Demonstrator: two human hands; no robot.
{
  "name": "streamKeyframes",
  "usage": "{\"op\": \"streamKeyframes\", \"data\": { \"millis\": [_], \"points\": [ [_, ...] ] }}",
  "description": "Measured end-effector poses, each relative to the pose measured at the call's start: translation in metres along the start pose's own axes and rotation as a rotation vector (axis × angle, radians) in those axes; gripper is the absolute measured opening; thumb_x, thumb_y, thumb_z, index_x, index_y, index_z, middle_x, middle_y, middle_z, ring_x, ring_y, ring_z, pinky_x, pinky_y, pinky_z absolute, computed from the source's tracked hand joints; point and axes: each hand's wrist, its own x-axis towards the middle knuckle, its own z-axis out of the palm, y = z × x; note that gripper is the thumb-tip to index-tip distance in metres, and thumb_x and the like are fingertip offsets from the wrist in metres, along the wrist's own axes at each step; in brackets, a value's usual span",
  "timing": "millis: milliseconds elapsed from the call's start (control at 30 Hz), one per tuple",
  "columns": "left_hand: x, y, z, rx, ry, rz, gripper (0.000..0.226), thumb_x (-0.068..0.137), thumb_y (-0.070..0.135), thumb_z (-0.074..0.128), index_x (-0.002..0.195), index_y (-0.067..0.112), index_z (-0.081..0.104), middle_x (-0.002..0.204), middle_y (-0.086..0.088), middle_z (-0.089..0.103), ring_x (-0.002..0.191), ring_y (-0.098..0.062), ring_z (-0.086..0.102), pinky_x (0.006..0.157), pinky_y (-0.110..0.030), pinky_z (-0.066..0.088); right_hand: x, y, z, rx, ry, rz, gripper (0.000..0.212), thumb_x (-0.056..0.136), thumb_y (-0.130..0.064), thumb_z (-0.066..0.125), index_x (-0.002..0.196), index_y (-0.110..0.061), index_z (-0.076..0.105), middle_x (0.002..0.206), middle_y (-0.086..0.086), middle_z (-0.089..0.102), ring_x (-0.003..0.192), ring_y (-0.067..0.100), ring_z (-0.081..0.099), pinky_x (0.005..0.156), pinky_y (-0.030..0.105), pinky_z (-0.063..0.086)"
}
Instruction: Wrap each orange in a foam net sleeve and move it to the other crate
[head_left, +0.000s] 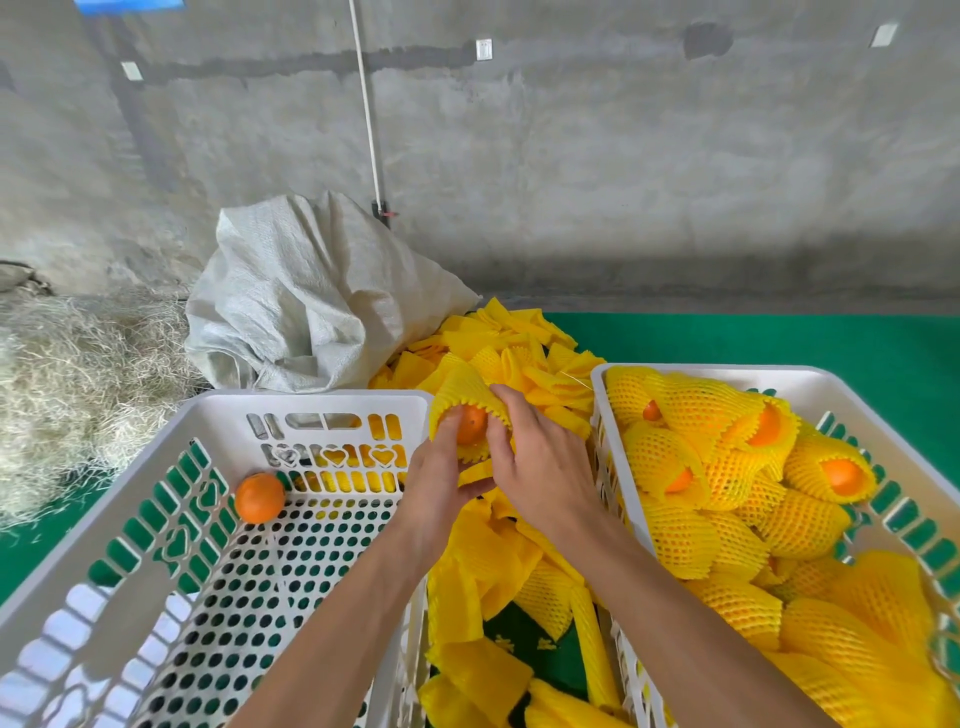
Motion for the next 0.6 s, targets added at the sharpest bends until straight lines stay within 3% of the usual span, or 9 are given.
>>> {"op": "streamKeyframes", "data": {
  "millis": [67, 133, 200, 333, 467, 600],
  "points": [
    [-0.0008, -0.0012, -0.0011, 0.049, -0.038, 0.063, 0.037, 0.098, 0.047, 0.064, 0.122, 0.020, 0.074, 0.116, -0.003, 0.078, 0.113, -0.022, 0.073, 0.089, -0.046, 0.062, 0.0018, 0.0019, -0.0029, -0.020, 0.020, 0.015, 0.036, 0.102, -0.023, 0.058, 0.136, -0.011, 0.063, 0.111, 0.008, 0.077, 0.081, 0.025, 0.073, 0.058, 0.029, 0.053],
    [-0.0040, -0.0021, -0.0019, 0.070, -0.078, 0.138, 0.046, 0.090, 0.048, 0.072, 0.128, 0.022, 0.070, 0.122, -0.002, 0.076, 0.117, -0.024, 0.071, 0.093, -0.049, 0.060, 0.0028, 0.0021, -0.0045, -0.041, 0.010, 0.042, 0.035, 0.101, -0.020, 0.059, 0.135, -0.012, 0.063, 0.113, 0.007, 0.076, 0.076, 0.024, 0.072, 0.054, 0.024, 0.044],
    [-0.0048, -0.0030, -0.0023, 0.053, -0.096, 0.186, 0.051, 0.089, 0.041, 0.076, 0.134, 0.022, 0.064, 0.124, -0.004, 0.075, 0.115, -0.025, 0.072, 0.091, -0.051, 0.060, 0.0024, 0.0007, -0.0045, -0.047, 0.000, 0.045, 0.035, 0.100, -0.019, 0.061, 0.134, -0.012, 0.064, 0.117, 0.007, 0.075, 0.074, 0.024, 0.072, 0.053, 0.023, 0.042],
    [-0.0025, -0.0040, -0.0012, 0.003, -0.081, 0.200, 0.029, 0.100, 0.016, 0.068, 0.128, 0.008, 0.066, 0.119, -0.016, 0.074, 0.113, -0.034, 0.072, 0.085, -0.045, 0.061, 0.0033, 0.0010, -0.0033, -0.035, -0.039, 0.065, 0.038, 0.101, -0.025, 0.056, 0.138, -0.015, 0.059, 0.126, 0.004, 0.070, 0.082, 0.023, 0.071, 0.056, 0.025, 0.044],
    [-0.0032, -0.0026, -0.0002, -0.077, -0.012, 0.160, 0.016, 0.102, 0.012, 0.063, 0.115, 0.007, 0.071, 0.109, -0.016, 0.076, 0.101, -0.029, 0.074, 0.073, -0.032, 0.061, 0.0031, 0.0034, 0.0000, -0.035, -0.136, 0.072, 0.041, 0.106, -0.032, 0.046, 0.144, -0.018, 0.052, 0.126, 0.004, 0.071, 0.098, 0.024, 0.070, 0.071, 0.034, 0.055],
    [-0.0019, -0.0050, -0.0032, -0.030, 0.059, 0.173, 0.025, 0.106, 0.011, 0.056, 0.126, -0.001, 0.062, 0.110, -0.018, 0.072, 0.100, -0.029, 0.071, 0.069, -0.029, 0.060, 0.0039, -0.0015, -0.0027, 0.053, -0.114, 0.029, 0.038, 0.101, -0.025, 0.055, 0.136, -0.013, 0.061, 0.118, 0.008, 0.074, 0.095, 0.029, 0.071, 0.072, 0.039, 0.058]
  ]
}}
